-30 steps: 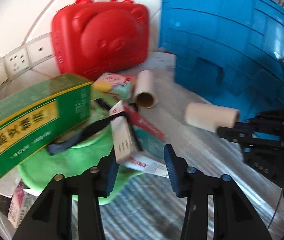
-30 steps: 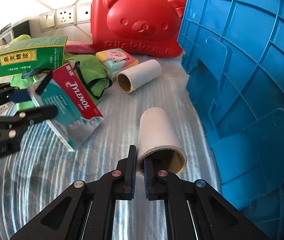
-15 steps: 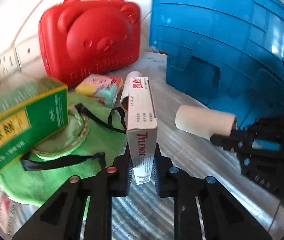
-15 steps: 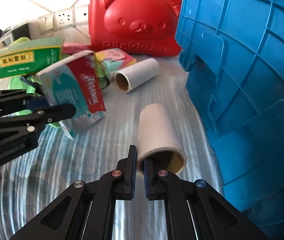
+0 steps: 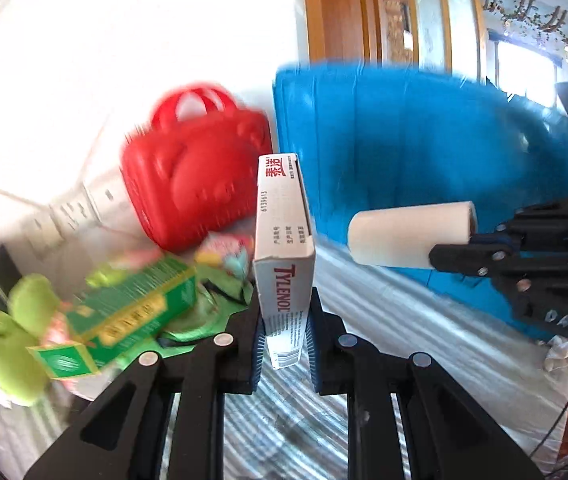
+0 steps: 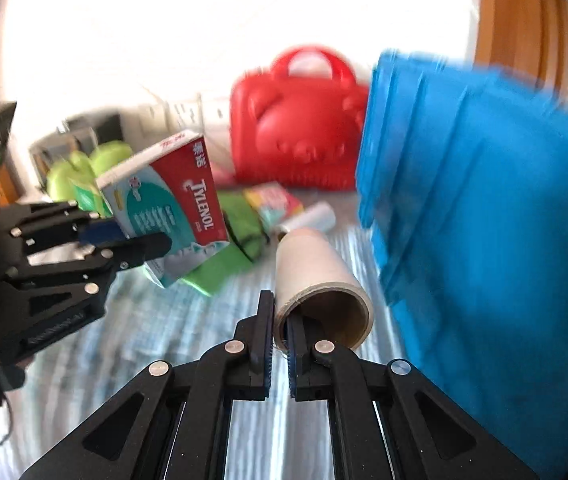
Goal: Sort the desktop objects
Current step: 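Carry the Tylenol box and roller tube over the blue crate and release both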
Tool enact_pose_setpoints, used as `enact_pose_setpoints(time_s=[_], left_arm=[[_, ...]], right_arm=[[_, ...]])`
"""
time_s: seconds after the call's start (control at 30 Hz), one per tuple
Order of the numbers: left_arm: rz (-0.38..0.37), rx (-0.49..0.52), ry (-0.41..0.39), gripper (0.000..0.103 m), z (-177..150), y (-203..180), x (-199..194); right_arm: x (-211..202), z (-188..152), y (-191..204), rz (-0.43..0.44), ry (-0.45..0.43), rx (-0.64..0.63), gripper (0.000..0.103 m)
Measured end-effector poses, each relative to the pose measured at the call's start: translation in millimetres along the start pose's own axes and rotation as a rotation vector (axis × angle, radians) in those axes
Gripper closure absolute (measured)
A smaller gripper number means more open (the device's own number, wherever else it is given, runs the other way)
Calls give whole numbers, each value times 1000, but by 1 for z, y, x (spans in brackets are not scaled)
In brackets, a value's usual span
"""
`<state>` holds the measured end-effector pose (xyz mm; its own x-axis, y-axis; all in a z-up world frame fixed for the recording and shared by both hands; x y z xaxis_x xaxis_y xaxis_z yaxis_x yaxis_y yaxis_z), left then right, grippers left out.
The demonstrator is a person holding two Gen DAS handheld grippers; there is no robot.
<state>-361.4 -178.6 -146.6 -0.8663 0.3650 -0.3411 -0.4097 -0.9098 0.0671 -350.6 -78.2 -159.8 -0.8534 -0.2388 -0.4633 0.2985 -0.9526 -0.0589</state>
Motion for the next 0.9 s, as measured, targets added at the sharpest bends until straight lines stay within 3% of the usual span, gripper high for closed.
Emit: enact_pose_setpoints(time_s=[0.13,0.23,0.43,0.63,0.83,0.9], left_arm=[[1,28,-110,86,45,-19,-48],[-43,50,-189,86,79,-46,-80],[-150,91,-299,86,141,-119,-112],[-205,141,-323,85,189,-193,-109],[-226,115,-279,85,218,-254,-77],[-202,112,-274,85,230,-268,-61]], right_arm=[[-64,35,8,-5,-109,-3,98],[-120,59,11,-12,-187,11,98],[-235,96,-5,-106,-343,7,98],[-311,108,-67,-204,-428,68,98],[-331,100,-158,-262,-403,146,97],[-334,97,-193,-280,-390,160,97]])
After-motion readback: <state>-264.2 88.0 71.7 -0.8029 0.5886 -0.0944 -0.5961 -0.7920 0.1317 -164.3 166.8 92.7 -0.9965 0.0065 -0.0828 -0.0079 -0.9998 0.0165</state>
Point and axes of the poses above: each gripper's, at about its wrist camera, not at the fingertips, and x roughly the way its jaws point, y to its left, z to its top, the point moved 6 cm from there along x, roughly the way its jaws point, and after that the axes turned 13 degrees about -y, right-handed, at the moved point
